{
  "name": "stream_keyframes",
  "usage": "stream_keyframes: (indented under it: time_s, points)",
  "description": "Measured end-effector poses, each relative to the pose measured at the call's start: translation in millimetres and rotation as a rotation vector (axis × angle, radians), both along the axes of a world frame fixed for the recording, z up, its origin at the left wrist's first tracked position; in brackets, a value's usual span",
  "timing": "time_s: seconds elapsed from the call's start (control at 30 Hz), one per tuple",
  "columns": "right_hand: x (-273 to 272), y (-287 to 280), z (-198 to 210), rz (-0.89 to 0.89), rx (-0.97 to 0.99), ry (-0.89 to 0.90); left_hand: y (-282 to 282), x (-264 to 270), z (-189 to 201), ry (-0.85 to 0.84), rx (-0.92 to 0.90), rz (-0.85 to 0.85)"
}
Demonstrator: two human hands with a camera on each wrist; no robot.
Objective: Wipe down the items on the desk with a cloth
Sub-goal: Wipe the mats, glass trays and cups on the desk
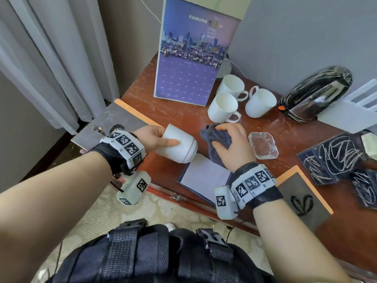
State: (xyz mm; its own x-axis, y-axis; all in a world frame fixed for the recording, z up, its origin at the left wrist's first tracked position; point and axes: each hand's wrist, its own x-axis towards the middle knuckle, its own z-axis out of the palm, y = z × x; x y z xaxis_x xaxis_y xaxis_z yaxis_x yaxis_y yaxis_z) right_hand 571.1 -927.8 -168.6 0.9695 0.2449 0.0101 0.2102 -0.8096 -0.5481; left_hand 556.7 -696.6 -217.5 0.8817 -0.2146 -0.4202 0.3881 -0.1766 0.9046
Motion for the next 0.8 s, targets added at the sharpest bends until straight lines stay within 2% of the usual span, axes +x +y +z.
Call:
stream_keyframes:
  time_s: [0.07,0.2,0.3,0.43,0.5,0.6,0.7,0.8]
  points:
    - [5,-1,2,0.016,0.031,0.027,-4,4,7,0.023,-0.049,-0.004]
    - [11,6,-1,0.146,0.063,0.083,-16,5,6,0.014,0.038,0.006]
    - [15,12,-9,0.161,0.099,0.132,-22,8,-2,-0.002,0.012,0.025]
    - [19,12,-21,0.165,0.149,0.151,-26,10,-15,-0.019,-0.069,-0.14]
    - [21,10,-26,0.166,0.141,0.166,-29,5,-23,-0.033,-0.038,-0.227]
    - [22,5,-30,0.164,0.141,0.207,-30,-4,-30,-0.064,0.039,-0.212]
    - [25,4,-25,0.166,0.17,0.148,-31,-6,-31,-0.059,0.028,-0.168]
    - [24,18,-19,0.266,0.165,0.013,-32,-4,-33,-0.061,0.023,-0.158]
